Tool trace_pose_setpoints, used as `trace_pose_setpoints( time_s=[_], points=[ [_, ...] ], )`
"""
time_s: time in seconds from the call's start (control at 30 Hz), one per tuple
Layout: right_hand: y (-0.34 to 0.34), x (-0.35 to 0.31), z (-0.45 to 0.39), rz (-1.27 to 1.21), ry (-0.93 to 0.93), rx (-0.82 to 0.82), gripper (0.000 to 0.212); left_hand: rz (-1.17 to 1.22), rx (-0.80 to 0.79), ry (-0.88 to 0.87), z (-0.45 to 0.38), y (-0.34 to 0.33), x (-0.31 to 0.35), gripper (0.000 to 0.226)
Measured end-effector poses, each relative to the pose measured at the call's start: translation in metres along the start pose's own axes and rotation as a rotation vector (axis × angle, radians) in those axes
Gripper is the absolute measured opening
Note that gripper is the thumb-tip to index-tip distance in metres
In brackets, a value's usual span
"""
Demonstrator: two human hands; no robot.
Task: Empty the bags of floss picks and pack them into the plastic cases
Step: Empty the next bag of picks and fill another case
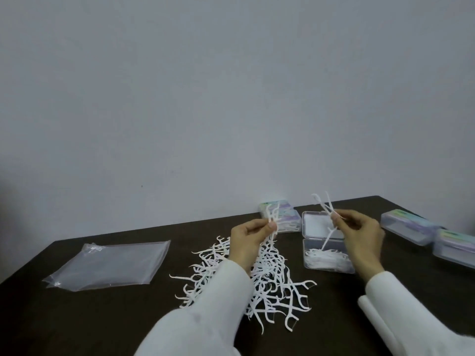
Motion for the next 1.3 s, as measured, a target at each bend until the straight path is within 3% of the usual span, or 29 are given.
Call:
trace_pose_setpoints(
  time_s=[0.17,0.8,0.9,1.0,1.3],
  points=[
    [0.004,0.016,0.000,0.077,-0.031,-0.031,0.027,-0.240,-0.075,-0.109,-0.002,-0.042,-0.010,0.007],
    [0.042,0.026,-0.019,0.150,0.102,-0.270,0.012,-1.157,-0.226,-0.508,-0.001,-0.096,-0.018,0.026],
    [0.042,0.030,-0.022,0.241,0.120,-0.334,0.014,-1.182,-0.200,-0.520,-0.004,-0.092,-0.021,0.031],
    [0.041,0.032,-0.023,0.331,0.146,-0.391,0.015,-1.059,-0.195,-0.480,-0.005,-0.083,-0.021,0.029],
    [0.034,0.027,-0.016,0.506,0.209,-0.560,0.019,-0.869,-0.087,-0.373,-0.010,-0.058,-0.022,0.004]
  ],
)
Point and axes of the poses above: each hand's wrist, its own z-axis away from the middle knuckle, its own y-axis out of the back of the hand, x = y × z, the point moved 2 cm from there along -z, towards the middle knuckle, and after that the axes turned 1 degree about -z, right-handed, at the moved point
